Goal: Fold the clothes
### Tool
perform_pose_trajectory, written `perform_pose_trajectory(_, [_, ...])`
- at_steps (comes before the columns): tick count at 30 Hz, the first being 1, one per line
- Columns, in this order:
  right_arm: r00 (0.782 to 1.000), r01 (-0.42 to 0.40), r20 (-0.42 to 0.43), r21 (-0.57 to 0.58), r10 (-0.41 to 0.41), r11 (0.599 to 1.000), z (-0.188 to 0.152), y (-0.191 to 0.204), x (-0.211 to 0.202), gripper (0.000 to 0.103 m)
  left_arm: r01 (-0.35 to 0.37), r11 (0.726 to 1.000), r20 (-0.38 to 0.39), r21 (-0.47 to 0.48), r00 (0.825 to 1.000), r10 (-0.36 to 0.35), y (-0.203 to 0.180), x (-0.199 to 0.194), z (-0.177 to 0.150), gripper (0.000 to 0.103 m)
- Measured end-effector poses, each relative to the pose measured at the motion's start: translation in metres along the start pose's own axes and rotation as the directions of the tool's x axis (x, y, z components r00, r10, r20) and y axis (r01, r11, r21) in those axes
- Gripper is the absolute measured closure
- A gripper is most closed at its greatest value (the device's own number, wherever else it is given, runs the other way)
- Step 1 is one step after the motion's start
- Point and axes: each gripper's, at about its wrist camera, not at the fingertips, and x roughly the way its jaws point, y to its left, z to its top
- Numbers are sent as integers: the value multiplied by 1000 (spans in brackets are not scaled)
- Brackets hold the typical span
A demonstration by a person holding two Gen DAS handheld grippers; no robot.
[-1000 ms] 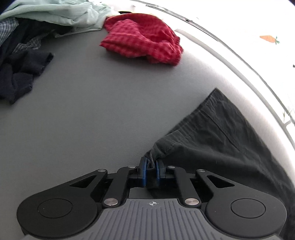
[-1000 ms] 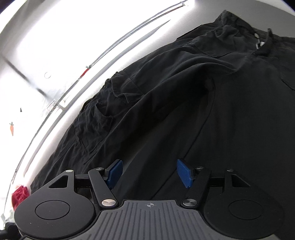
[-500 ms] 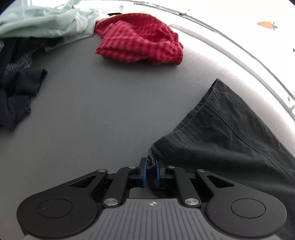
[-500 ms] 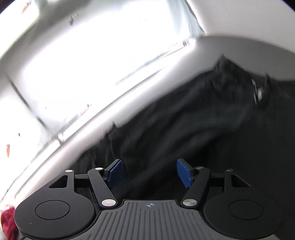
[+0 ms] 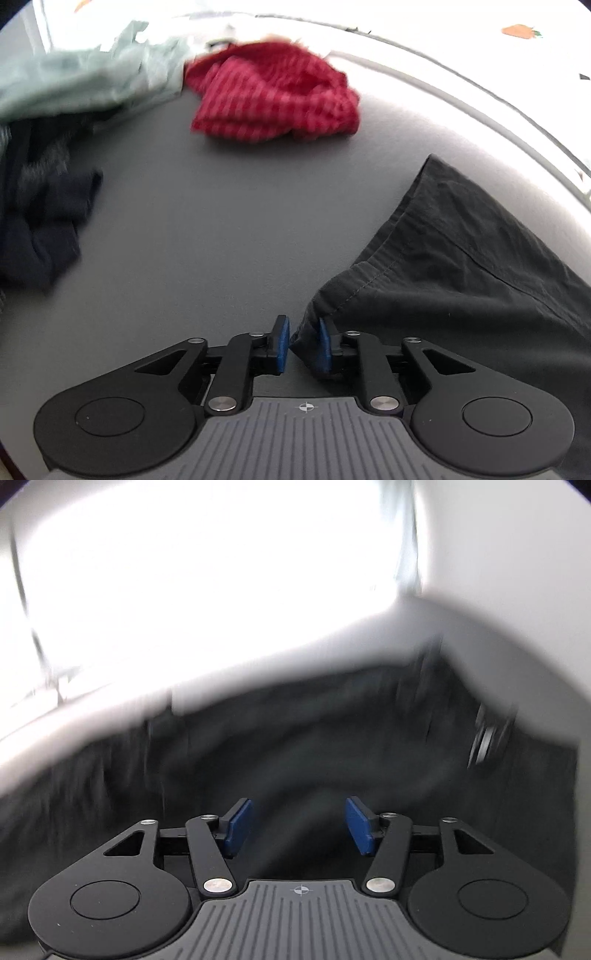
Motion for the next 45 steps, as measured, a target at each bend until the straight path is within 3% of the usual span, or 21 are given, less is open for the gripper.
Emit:
perform_pose_trajectory(1, [1000,14,5,-21,-14,1000,2,-1,6,73,-30,999,30,36,999,29,-6,-10,-1,79])
perform_pose_trajectory(3, [999,41,15,-63,-40,997,5,-2,18,97,-82,992,88,93,993,74,-18,-25,-4,75])
perform_pose_trajectory(7, [998,58,15,-155,-56,986,-18,0,30,97,-95,971,199,219,979,51,-60,-61,-14,58])
perform_pose_trajectory(9, [997,75,22,-203,-72,976,-21,7,25,97,-19,965,194,262,980,-34,-83,-72,-20,57])
perform_pose_trajectory(11, [997,77,18,-201,-75,977,-21,9,21,97,126,938,144,324,973,-181,-116,-80,-30,57])
perform_pose_trajectory(12, [997,79,24,-193,-76,978,-22,10,15,96,198,914,113,354,961,-252,-134,-82,-38,56])
perform_pose_trajectory(15, [998,58,6,-188,-58,980,-27,11,7,92,375,796,0,474,905,-426,-196,-83,-75,56])
perform_pose_trajectory(18, [999,18,-45,-184,-27,983,-31,8,16,92,452,717,-95,531,872,-480,-234,-75,-109,56])
perform_pose_trajectory(19, [998,8,-58,-195,-20,981,-30,9,15,92,450,704,-124,549,877,-464,-243,-69,-121,56])
perform_pose_trajectory(22, [997,-13,-82,-231,-6,973,-25,13,10,92,403,705,-153,583,907,-392,-251,-48,-147,56])
perform_pose_trajectory(23, [998,-35,-56,-227,23,973,-19,17,4,92,400,706,-147,585,908,-392,-249,-44,-153,55])
perform_pose_trajectory(24, [998,-63,-21,-222,60,973,-12,22,-3,84,394,701,-134,595,908,-397,-248,-44,-156,55])
perform_pose_trajectory(27, [980,-189,32,-178,197,966,8,39,-10,38,367,682,-119,633,916,-382,-248,-46,-162,54])
perform_pose_trajectory(29, [964,-249,57,-170,262,954,22,54,-3,37,367,676,-126,639,917,-379,-251,-44,-162,53])
perform_pose_trajectory(33, [948,-296,58,-204,313,933,46,95,25,41,385,683,-146,621,913,-381,-248,-43,-160,50])
perform_pose_trajectory(35, [955,-287,13,-210,296,935,53,107,41,54,405,695,-166,595,907,-386,-247,-42,-156,50])
perform_pose_trajectory(36, [963,-267,-26,-218,268,939,56,115,52,72,418,705,-183,573,904,-388,-248,-42,-152,50])
perform_pose_trajectory(38, [976,-216,-62,-252,207,943,58,121,67,78,441,721,-214,534,896,-390,-248,-43,-143,50])
perform_pose_trajectory(40, [982,-188,-47,-243,182,952,58,116,72,91,452,734,-184,507,889,-419,-251,-53,-129,50])
perform_pose_trajectory(42, [973,-229,-42,-161,225,960,61,101,70,93,461,732,-126,502,876,-466,-262,-67,-114,49])
perform_pose_trajectory(45, [963,-270,-30,-78,269,960,66,84,65,95,447,705,-44,551,859,-511,-302,-79,-101,49])
